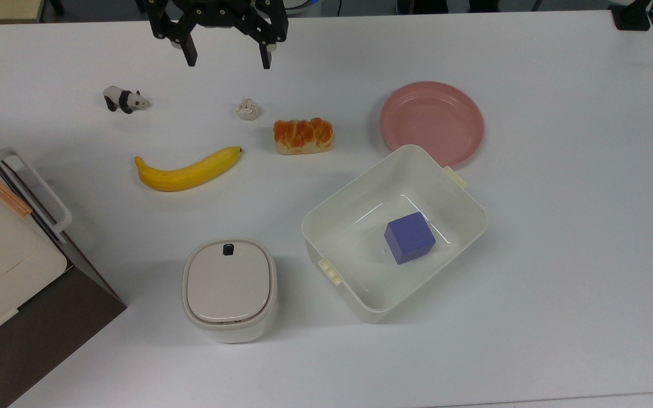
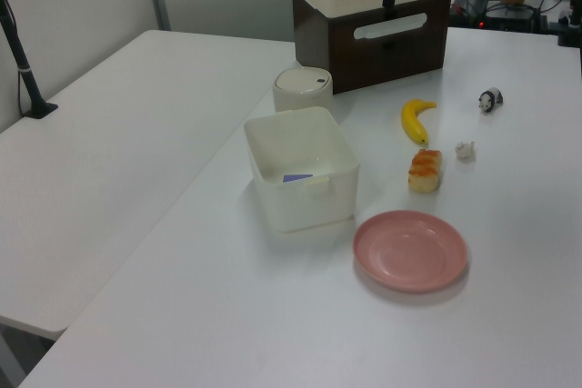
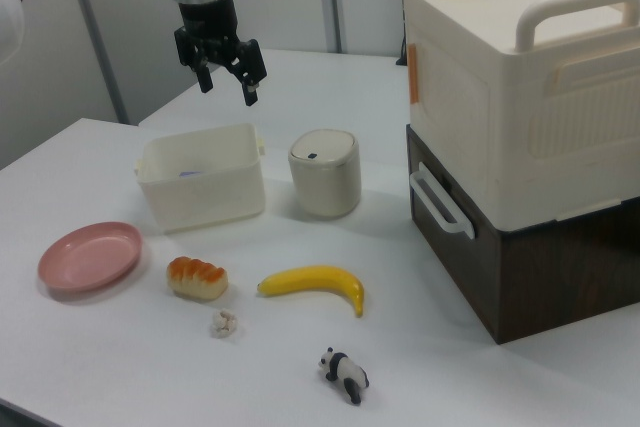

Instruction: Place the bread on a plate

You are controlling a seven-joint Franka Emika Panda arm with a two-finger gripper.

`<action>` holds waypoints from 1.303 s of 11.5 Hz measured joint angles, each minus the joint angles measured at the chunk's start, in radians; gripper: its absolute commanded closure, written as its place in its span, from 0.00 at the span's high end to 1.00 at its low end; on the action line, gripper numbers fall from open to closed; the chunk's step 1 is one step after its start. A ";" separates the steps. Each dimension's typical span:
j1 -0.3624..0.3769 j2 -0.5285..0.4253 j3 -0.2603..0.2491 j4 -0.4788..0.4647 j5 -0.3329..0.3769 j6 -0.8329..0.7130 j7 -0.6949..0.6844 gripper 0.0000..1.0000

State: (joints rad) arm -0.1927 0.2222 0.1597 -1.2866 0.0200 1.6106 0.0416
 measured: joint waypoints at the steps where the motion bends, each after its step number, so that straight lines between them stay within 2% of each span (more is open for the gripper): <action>1: 0.000 0.000 0.000 0.000 0.000 0.000 0.000 1.00; 15: -0.012 0.000 0.000 0.001 0.002 0.000 -0.020 1.00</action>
State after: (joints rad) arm -0.2051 0.2222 0.1594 -1.2855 0.0223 1.6106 0.0218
